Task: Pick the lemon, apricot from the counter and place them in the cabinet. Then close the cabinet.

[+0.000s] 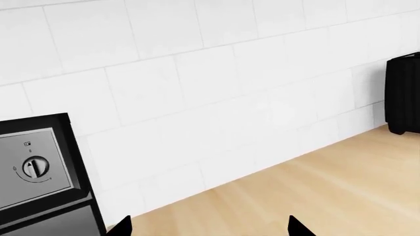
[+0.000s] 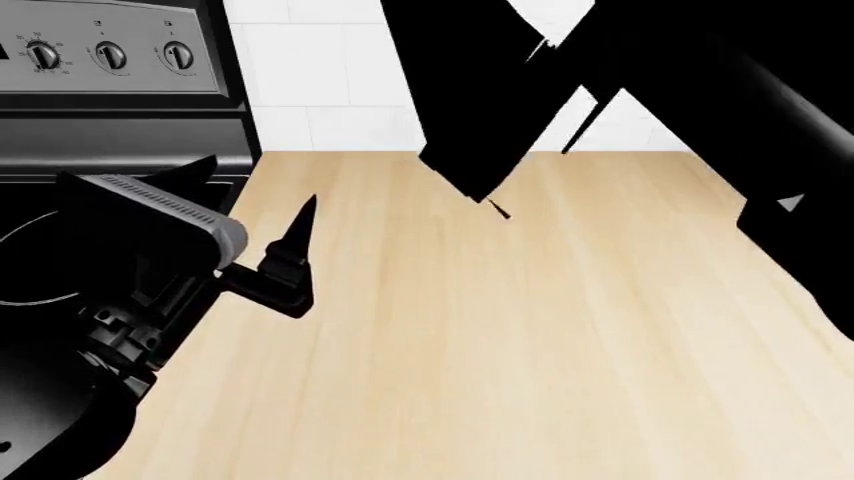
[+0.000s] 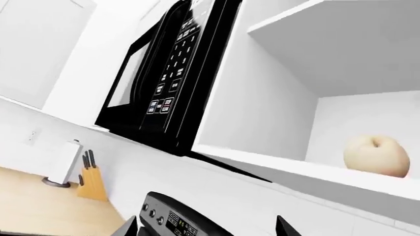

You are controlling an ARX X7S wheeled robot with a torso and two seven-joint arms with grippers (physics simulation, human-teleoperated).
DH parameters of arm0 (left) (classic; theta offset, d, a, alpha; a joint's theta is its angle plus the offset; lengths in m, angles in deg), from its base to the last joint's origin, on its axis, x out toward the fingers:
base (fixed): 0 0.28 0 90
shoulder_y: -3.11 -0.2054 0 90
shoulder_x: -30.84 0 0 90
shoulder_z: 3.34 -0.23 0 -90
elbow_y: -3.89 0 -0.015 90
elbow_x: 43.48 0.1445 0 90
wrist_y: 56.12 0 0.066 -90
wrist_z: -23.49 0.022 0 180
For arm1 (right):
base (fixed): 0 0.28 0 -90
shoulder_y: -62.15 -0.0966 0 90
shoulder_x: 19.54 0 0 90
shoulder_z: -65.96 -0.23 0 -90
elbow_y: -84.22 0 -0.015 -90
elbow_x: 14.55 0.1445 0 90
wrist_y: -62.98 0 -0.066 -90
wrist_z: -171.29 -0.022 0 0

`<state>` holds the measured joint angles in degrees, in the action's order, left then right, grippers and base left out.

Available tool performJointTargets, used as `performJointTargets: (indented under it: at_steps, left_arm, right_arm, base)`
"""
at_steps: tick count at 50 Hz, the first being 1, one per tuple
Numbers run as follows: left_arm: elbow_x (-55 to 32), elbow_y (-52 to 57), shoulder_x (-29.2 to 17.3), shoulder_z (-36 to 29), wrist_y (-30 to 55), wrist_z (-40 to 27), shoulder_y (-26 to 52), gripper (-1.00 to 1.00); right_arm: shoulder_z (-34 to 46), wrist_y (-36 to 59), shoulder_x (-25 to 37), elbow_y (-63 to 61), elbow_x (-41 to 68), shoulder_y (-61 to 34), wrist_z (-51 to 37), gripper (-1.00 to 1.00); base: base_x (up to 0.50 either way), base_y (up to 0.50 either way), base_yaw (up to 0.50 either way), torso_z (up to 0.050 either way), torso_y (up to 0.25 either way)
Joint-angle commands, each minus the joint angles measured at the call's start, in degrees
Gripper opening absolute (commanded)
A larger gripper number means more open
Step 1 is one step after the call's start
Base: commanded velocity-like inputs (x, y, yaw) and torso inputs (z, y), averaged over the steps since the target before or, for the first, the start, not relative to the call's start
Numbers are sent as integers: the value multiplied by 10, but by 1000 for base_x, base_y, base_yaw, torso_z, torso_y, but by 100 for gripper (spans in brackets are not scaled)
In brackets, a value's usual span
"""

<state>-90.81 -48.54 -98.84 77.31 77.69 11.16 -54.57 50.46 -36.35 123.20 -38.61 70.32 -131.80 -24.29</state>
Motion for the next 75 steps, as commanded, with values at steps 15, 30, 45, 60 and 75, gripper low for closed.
performJointTargets:
  at_steps: [15,30,45,60,75]
  left_arm:
    - [-3,0,-2,-3,3,-4,7,100]
    - [-10,9,-4,-1,6,-11,9,100]
    - [-16,15,-7,3,7,-16,8,100]
    - [-13,16,-7,-2,2,-13,6,100]
    - [-14,13,-7,-3,1,-14,10,100]
  right_arm:
    - [1,-82,76,-15,0,104,-45,100]
    - [-6,-158,125,-26,0,167,-72,100]
    - [-16,-244,177,-45,-14,220,-99,100]
    - [-50,-307,241,-85,-21,222,-131,100]
    - [-77,-337,275,-92,-21,210,-168,100]
  base:
    - [0,0,0,0,0]
    - [0,0,0,0,0]
    - [0,0,0,0,0]
    - [0,0,0,0,0]
    - [0,0,0,0,0]
